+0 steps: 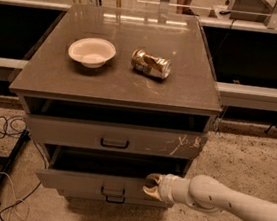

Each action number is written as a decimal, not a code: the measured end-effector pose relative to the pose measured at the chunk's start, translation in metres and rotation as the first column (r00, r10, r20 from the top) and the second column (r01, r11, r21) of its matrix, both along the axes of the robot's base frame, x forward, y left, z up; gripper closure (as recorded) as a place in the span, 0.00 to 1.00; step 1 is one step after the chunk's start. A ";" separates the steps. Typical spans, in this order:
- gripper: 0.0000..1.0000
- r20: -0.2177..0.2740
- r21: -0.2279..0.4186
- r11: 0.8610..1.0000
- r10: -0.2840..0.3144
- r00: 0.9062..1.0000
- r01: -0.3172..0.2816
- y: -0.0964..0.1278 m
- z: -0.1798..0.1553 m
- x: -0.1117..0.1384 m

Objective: Open middle drawer

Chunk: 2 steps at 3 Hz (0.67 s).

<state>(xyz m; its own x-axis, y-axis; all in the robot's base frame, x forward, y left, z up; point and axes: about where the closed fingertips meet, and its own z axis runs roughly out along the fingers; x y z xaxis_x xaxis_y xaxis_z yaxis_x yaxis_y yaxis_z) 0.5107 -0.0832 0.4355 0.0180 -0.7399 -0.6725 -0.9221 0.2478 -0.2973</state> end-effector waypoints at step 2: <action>0.58 0.000 0.000 1.000 0.000 1.000 0.000 0.000 0.000 0.000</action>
Offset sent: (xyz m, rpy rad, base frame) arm 0.0000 0.0000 0.0000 0.0000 0.0000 0.0000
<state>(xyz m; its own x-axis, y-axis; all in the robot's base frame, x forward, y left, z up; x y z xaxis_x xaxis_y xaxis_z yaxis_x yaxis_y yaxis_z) 0.5106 -0.0832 0.4354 0.0181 -0.7399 -0.6725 -0.9221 0.2477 -0.2973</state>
